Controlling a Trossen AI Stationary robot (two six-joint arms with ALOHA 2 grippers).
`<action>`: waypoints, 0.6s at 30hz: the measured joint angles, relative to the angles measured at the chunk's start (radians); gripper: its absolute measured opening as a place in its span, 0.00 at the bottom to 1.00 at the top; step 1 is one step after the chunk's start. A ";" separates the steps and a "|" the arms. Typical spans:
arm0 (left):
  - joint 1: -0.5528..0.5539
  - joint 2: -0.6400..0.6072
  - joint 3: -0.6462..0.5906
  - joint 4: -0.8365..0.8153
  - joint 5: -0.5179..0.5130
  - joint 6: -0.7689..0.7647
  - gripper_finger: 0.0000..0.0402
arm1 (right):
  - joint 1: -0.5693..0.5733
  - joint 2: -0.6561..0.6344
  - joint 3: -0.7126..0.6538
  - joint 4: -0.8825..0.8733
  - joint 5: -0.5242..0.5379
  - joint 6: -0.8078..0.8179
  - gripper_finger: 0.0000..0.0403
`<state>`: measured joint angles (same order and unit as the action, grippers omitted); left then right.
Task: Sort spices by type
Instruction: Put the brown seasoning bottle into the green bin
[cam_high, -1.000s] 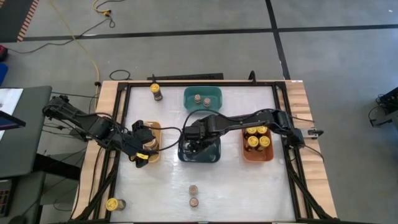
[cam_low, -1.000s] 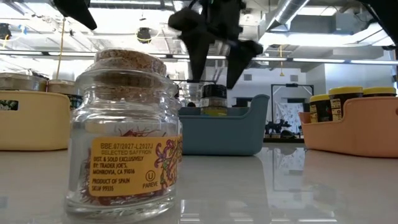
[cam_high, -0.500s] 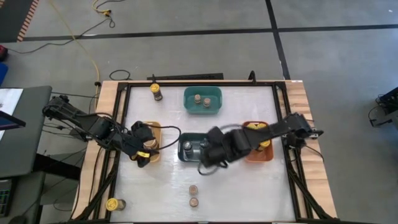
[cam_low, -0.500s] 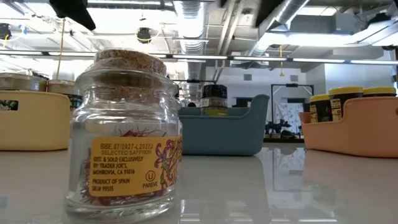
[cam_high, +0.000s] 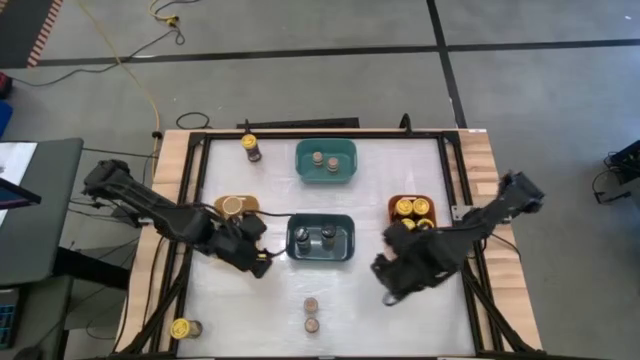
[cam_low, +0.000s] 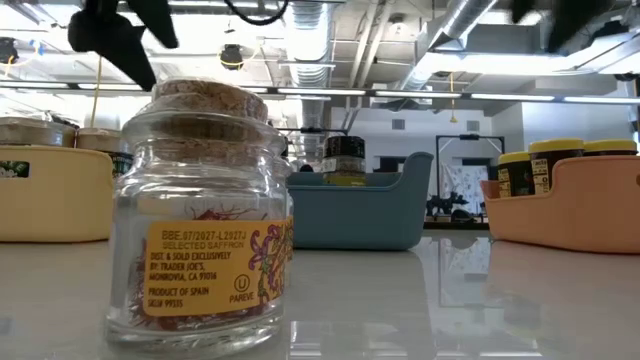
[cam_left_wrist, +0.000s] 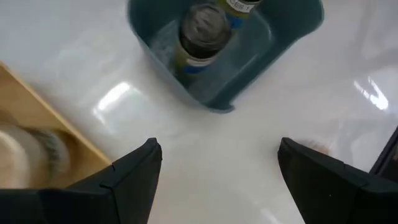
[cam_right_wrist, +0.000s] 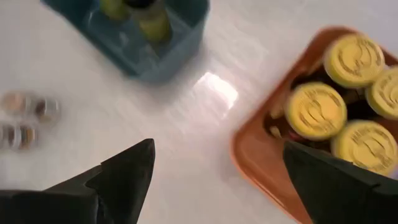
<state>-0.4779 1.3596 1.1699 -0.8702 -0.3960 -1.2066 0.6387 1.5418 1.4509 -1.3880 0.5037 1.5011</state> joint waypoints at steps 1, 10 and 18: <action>0.000 0.033 0.026 -0.002 -0.001 -0.044 0.77 | 0.018 -0.043 -0.047 0.019 0.003 0.003 0.94; -0.027 0.388 0.417 -0.214 0.005 -0.335 0.77 | 0.131 -0.283 -0.316 0.098 0.064 0.020 0.94; -0.054 0.671 0.763 -0.371 0.037 -0.537 0.77 | 0.140 -0.345 -0.348 0.121 0.079 -0.112 0.94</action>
<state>-0.5319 2.0304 1.9330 -1.2409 -0.3587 -1.7438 0.7784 1.1963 1.1027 -1.2666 0.5827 1.3895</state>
